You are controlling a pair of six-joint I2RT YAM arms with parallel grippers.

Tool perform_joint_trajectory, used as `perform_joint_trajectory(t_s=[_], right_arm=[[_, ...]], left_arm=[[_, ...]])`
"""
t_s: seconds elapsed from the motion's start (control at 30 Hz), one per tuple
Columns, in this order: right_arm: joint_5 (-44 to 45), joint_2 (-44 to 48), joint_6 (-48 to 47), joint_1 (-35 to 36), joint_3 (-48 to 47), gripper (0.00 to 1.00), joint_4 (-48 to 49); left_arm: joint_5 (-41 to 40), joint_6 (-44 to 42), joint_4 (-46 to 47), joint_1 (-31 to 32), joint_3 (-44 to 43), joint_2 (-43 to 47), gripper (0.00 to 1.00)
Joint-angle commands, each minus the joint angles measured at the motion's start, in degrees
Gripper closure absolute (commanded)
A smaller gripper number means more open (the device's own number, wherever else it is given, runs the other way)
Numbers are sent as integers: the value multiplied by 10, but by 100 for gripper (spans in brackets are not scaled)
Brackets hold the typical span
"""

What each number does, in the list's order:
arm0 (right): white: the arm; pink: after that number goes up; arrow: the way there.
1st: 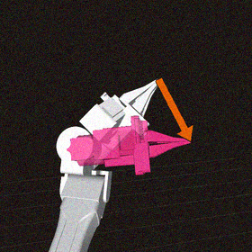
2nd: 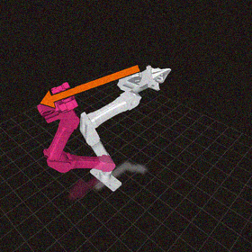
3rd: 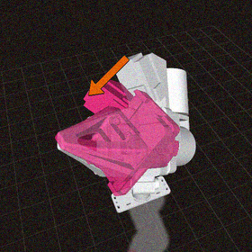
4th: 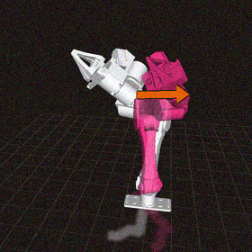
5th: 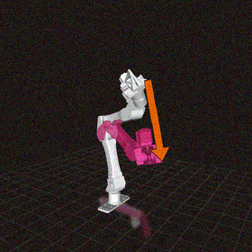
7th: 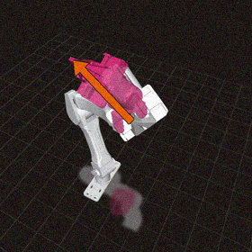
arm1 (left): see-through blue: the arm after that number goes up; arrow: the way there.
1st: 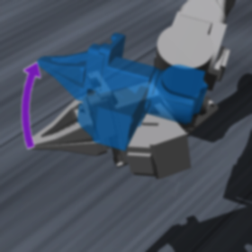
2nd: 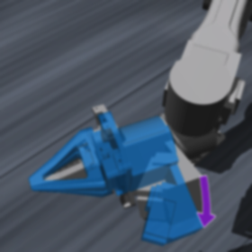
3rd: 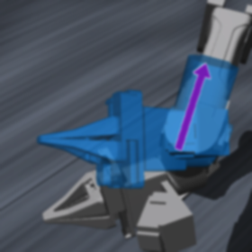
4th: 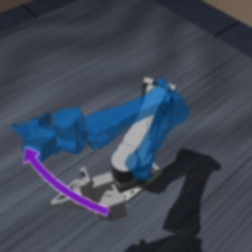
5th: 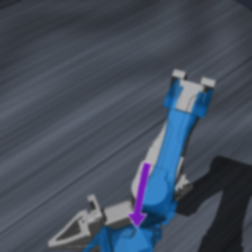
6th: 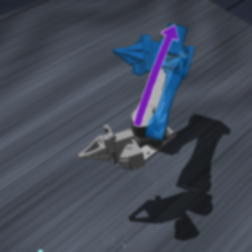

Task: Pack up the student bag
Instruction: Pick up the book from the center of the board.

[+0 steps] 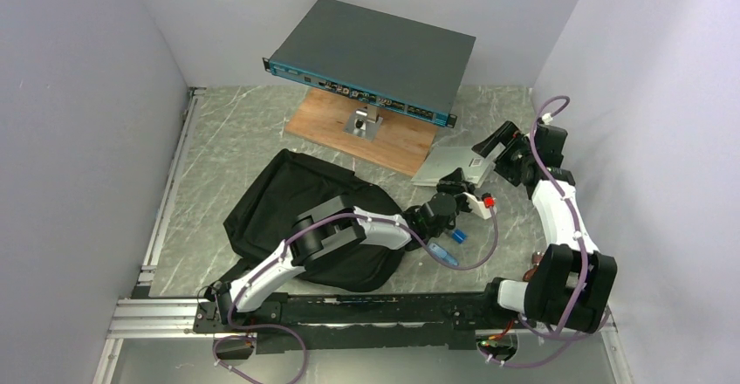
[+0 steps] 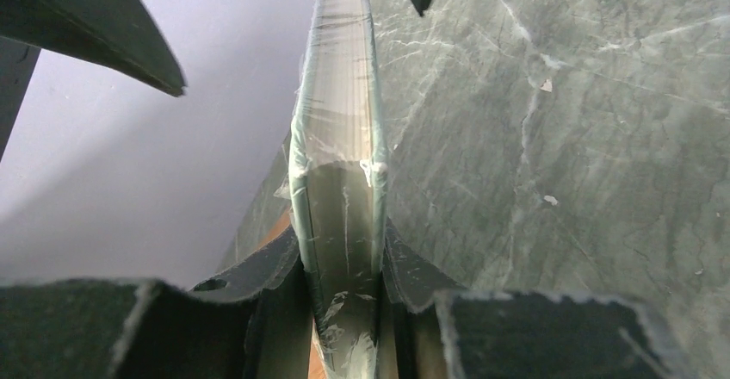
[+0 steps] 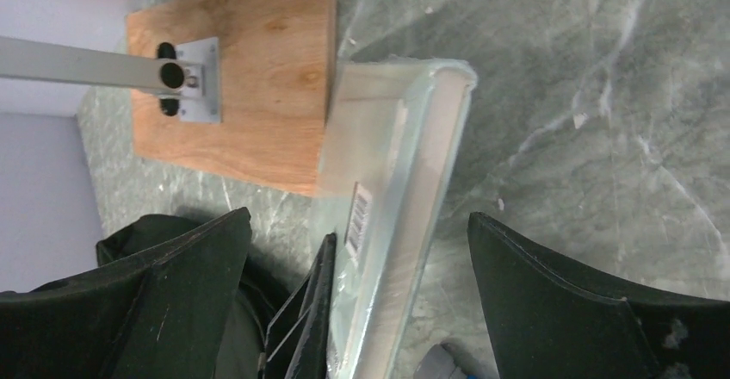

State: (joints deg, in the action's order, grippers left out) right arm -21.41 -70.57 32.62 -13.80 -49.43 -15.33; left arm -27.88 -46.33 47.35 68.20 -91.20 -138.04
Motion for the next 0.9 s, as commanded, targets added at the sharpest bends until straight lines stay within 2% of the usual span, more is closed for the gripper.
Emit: perform_joint_trajectory(t_s=[0.0, 0.1, 0.23, 0.5, 0.53, 0.6, 0.63, 0.7, 0.73, 0.8, 0.87], right_arm=[[52, 10, 6, -2, -33, 0, -50], [77, 52, 10, -4, -18, 0, -29], [11, 9, 33, -6, -24, 2, -14], [-151, -73, 131, -6, 39, 29, 138], [-163, -76, 137, -6, 43, 38, 149], [-165, -69, 134, -5, 43, 60, 150], [-159, -62, 130, -6, 42, 75, 142], [-127, -41, 113, -6, 36, 97, 111], [-108, -28, 101, -6, 31, 100, 90], [-71, 2, 84, -6, 24, 100, 50], [-31, 38, 75, -4, 17, 100, 11]], left_arm=[[-30, 15, 20, -10, 5, 46, 78], [-27, 24, 24, -11, 14, 54, 78], [-28, 32, 28, -11, 21, 65, 78], [-10, 58, 6, -10, 39, 92, 77], [-11, 62, 0, -9, 43, 96, 75], [-19, 76, -13, -5, 53, 110, 61], [-24, 93, -34, -3, 60, 128, 50], [-28, 145, -101, 0, 73, 172, 22], [-30, 190, -161, 1, 72, 198, 13], [-29, 304, -307, 1, 53, 252, 1], [-6, 420, -463, -1, 41, 308, 0]])
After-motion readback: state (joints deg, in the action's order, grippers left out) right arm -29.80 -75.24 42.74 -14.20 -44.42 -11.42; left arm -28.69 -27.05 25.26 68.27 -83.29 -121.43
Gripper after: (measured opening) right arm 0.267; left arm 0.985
